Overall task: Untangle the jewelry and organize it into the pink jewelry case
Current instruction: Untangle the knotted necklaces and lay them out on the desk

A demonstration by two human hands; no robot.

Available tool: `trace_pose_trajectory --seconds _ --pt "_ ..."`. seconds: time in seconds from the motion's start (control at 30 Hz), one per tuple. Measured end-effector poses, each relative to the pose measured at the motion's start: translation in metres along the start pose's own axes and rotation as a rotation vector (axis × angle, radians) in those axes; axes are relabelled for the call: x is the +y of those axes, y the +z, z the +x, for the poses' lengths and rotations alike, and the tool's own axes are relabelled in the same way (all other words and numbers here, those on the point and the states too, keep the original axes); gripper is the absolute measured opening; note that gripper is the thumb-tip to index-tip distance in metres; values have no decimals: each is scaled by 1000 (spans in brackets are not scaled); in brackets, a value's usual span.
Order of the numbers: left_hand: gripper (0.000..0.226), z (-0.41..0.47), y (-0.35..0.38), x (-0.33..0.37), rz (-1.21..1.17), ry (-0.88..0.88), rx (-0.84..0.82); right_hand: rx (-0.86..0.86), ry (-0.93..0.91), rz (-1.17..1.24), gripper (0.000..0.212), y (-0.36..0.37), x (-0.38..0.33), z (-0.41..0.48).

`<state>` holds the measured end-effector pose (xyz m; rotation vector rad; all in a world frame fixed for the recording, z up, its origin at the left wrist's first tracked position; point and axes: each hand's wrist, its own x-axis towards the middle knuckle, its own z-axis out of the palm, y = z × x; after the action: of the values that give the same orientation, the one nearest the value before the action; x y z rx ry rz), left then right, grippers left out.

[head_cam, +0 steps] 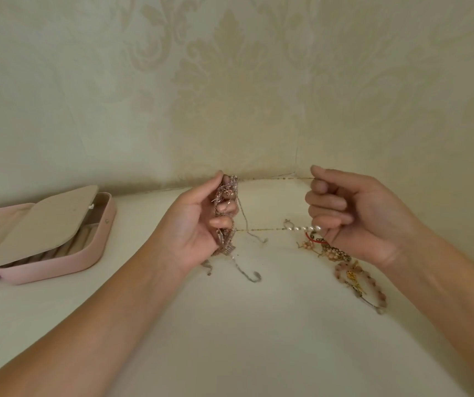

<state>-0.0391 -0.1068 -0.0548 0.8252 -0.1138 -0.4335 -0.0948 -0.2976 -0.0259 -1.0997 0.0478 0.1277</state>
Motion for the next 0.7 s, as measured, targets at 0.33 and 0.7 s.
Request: trace_pose_trajectory --seconds 0.33,0.7 --pt "14 -6 7 -7 327 11 -21 142 -132 -728 15 -2 17 5" --pt "25 -13 9 -12 711 305 -104 -52 -108 -442 19 7 31 4"
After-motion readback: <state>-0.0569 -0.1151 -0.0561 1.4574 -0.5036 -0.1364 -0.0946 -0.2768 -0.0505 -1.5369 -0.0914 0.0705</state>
